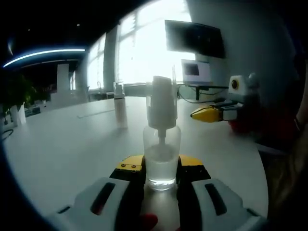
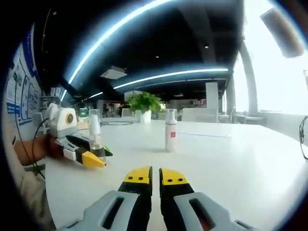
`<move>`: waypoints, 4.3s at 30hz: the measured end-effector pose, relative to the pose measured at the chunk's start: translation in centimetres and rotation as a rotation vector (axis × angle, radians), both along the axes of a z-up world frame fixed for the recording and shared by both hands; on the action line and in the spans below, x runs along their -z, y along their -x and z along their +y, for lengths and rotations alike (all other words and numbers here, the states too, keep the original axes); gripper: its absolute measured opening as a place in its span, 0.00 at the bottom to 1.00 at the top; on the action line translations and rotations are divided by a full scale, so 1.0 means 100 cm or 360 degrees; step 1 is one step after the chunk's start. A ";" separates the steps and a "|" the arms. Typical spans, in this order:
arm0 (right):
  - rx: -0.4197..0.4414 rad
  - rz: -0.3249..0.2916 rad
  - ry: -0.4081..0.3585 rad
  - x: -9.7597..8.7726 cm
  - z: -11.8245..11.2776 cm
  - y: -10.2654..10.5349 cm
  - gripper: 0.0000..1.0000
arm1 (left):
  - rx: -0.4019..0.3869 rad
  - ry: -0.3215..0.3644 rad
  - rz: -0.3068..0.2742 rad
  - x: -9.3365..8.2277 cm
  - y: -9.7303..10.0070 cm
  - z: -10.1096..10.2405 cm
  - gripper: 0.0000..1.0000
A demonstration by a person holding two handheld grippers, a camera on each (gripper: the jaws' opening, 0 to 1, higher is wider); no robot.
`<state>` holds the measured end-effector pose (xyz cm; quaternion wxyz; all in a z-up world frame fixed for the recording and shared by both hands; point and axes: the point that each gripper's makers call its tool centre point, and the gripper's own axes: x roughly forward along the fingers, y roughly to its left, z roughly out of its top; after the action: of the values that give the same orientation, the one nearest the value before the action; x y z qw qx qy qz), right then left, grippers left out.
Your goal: Clamp pump bottle remove cover press pump head put on cover
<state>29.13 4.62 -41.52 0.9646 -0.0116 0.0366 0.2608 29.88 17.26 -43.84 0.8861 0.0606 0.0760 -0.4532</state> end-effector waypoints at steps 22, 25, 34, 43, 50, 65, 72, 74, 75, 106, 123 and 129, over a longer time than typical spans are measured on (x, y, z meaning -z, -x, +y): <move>-0.0020 -0.0024 0.0036 0.001 0.003 0.003 0.02 | -0.0013 -0.0007 -0.0015 0.000 -0.001 0.002 0.16; -0.0024 -0.0019 0.0024 0.001 0.002 0.002 0.02 | -0.0016 -0.0008 -0.0017 0.000 -0.001 0.003 0.16; -0.0030 -0.0034 0.0003 -0.001 0.002 0.003 0.02 | -0.0010 -0.0002 -0.0004 0.000 0.000 0.002 0.16; -0.0032 -0.0044 0.0035 -0.001 0.004 0.004 0.02 | -0.0041 0.0034 0.0014 -0.003 -0.003 0.005 0.16; -0.0035 -0.0052 0.0026 -0.002 0.005 0.005 0.02 | -0.0109 0.0053 0.0035 -0.007 -0.010 0.009 0.16; -0.0041 -0.0060 0.0051 -0.001 0.006 0.005 0.02 | -0.0265 0.0059 -0.0010 -0.028 -0.057 0.027 0.16; -0.0042 -0.0063 0.0050 -0.001 0.006 0.005 0.02 | -0.0329 0.0083 -0.0026 -0.033 -0.082 0.033 0.16; -0.0043 -0.0062 0.0044 -0.001 0.006 0.005 0.02 | -0.0342 0.0078 -0.0041 -0.035 -0.088 0.033 0.16; -0.0043 -0.0063 0.0043 -0.001 0.006 0.005 0.02 | -0.0348 0.0080 -0.0043 -0.036 -0.091 0.034 0.16; -0.0051 -0.0056 0.0103 0.003 0.009 0.006 0.02 | -0.0526 0.0027 -0.0077 -0.015 -0.169 0.040 0.16; -0.0049 -0.0070 0.0126 0.003 0.011 0.007 0.02 | -0.0585 0.0034 -0.0024 -0.006 -0.195 0.046 0.16; -0.0049 -0.0070 0.0121 0.003 0.011 0.007 0.02 | -0.0586 -0.0002 -0.0016 -0.002 -0.194 0.044 0.16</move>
<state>28.40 5.69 -41.78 0.9599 -0.0546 0.0251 0.2738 49.28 21.68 -43.66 0.9544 0.0486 0.0817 -0.2829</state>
